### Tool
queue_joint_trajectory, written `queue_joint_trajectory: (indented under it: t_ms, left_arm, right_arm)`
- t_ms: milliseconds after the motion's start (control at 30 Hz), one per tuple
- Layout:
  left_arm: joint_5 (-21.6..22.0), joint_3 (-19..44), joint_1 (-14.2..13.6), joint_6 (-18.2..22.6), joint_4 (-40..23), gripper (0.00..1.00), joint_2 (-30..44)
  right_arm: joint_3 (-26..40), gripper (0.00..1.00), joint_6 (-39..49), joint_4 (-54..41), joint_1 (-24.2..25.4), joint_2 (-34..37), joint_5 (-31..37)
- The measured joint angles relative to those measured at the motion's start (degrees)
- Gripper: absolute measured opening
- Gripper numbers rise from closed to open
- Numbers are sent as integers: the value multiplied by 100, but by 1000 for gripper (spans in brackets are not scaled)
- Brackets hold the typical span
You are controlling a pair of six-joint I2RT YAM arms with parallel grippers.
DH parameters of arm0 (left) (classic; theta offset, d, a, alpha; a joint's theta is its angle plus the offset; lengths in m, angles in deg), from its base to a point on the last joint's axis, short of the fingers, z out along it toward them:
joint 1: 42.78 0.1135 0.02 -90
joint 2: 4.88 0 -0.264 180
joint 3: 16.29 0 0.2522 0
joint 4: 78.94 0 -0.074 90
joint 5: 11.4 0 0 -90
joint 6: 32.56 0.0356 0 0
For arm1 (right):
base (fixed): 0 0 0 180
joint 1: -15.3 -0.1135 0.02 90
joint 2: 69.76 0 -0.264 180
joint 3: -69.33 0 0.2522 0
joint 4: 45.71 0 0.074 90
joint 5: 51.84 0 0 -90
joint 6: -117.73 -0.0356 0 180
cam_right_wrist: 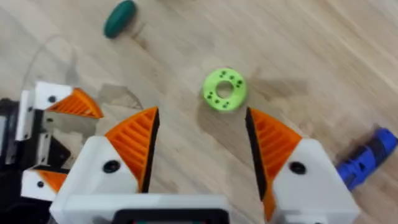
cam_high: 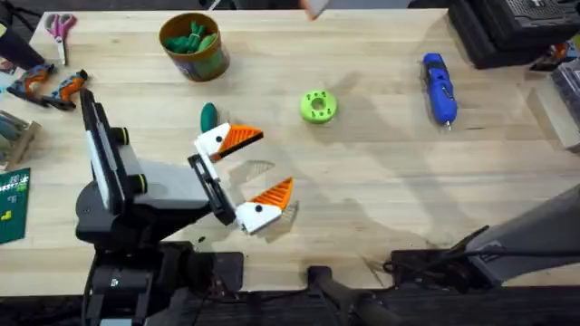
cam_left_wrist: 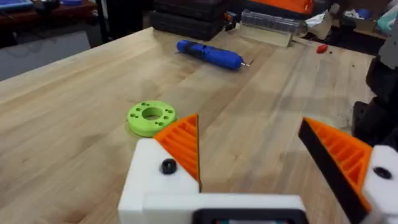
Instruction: Pick up the gripper from the table and insert it into the empty holder that is missing its gripper. Then pick up a screw, insert it into the mounting hole, and use the screwdriver to tighten it. Finally, clean up the table by picking up the vegetable and placing it into the bucket.
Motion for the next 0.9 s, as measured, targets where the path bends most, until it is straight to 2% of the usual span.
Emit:
queue_joint_trajectory:
  t_ms: [133,267,467,633,667,833,867,900]
  left_arm:
    - [0,0,0,0,-2,985,0]
    - [0,0,0,0,0,986,0]
    - [0,0,0,0,0,986,2]
    - [0,0,0,0,-1,986,0]
    - [0,0,0,0,0,986,0]
    - [0,0,0,0,0,986,0]
    - [0,0,0,0,0,986,0]
    - [0,0,0,0,-2,986,0]
  right_arm:
    - [0,778,-1,-171,497,-65,8]
    - [0,778,-73,-610,792,-73,201]
    - [0,777,-351,-1249,849,-75,952]
    - [-1,777,-644,-1280,849,-263,1409]
    - [-116,778,-760,-1280,873,-646,1542]
    - [-954,778,-898,-1157,1132,-1662,1635]
    - [-1806,805,-986,-675,1451,-2310,1665]
    - [-2109,826,-1008,-510,1567,-2499,1669]
